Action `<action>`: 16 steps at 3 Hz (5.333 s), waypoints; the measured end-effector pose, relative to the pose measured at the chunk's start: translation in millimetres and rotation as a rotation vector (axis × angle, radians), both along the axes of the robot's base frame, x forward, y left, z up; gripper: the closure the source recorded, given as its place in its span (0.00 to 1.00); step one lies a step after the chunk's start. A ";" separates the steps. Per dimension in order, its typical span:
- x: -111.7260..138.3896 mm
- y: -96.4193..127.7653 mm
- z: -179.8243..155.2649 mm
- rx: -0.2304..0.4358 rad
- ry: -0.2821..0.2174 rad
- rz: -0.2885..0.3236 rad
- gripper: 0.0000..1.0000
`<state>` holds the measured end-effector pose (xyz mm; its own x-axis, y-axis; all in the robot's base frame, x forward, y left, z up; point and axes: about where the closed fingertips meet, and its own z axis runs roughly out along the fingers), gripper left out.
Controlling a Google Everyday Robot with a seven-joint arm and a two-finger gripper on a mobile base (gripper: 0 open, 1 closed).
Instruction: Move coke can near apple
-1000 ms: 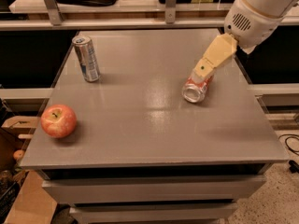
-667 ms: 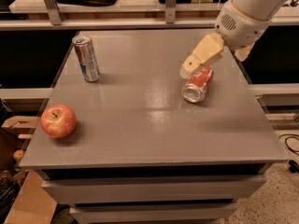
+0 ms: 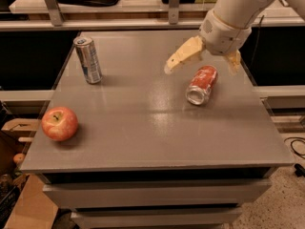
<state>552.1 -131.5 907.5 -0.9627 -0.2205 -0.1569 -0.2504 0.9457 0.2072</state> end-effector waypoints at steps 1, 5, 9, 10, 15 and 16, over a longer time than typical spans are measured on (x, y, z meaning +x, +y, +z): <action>5.8 13.8 -12.8 -0.010 0.036 -0.125 0.00; 16.4 3.8 -58.8 -0.030 0.127 -0.316 0.00; 36.5 0.1 -41.4 -0.079 -0.005 -0.145 0.88; 33.6 24.9 -11.8 -0.026 -0.132 0.043 1.00; -63.1 117.1 -43.2 -0.287 -0.255 0.831 1.00; -67.9 118.3 -47.6 -0.295 -0.251 0.871 1.00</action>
Offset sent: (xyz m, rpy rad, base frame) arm 0.0063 0.0214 -0.0439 -0.0278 0.1314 -0.3144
